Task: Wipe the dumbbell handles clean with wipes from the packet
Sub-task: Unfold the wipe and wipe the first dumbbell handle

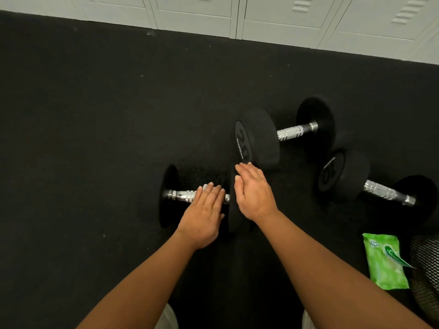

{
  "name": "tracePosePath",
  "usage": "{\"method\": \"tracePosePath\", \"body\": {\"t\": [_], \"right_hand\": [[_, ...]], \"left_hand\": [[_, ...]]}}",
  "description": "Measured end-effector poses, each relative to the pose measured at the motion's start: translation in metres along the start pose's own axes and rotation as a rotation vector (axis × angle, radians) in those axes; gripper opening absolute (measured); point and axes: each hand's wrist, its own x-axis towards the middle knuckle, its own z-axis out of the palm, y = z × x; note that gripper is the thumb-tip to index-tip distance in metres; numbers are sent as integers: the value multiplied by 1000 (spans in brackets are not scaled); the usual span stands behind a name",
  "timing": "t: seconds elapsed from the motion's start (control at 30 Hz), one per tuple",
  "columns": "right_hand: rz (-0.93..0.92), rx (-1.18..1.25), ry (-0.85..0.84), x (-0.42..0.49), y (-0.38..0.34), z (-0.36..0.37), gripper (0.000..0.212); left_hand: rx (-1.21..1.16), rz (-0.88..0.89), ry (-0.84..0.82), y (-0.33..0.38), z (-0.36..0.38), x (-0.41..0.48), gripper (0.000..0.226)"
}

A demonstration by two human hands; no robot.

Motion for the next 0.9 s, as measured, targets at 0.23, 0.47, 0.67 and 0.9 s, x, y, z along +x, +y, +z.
{"method": "tracePosePath", "body": {"t": [0.23, 0.47, 0.67, 0.9], "right_hand": [[-4, 16, 8, -4, -1, 3, 54], [2, 5, -3, -1, 0, 1, 45], [-6, 2, 6, -5, -1, 3, 57], [8, 1, -10, 2, 0, 2, 44]], "left_hand": [[0, -50, -66, -16, -10, 5, 62], [-12, 22, 7, 13, -7, 5, 82], [-111, 112, 29, -5, 2, -21, 93], [15, 14, -57, -5, -12, 6, 77]]}}
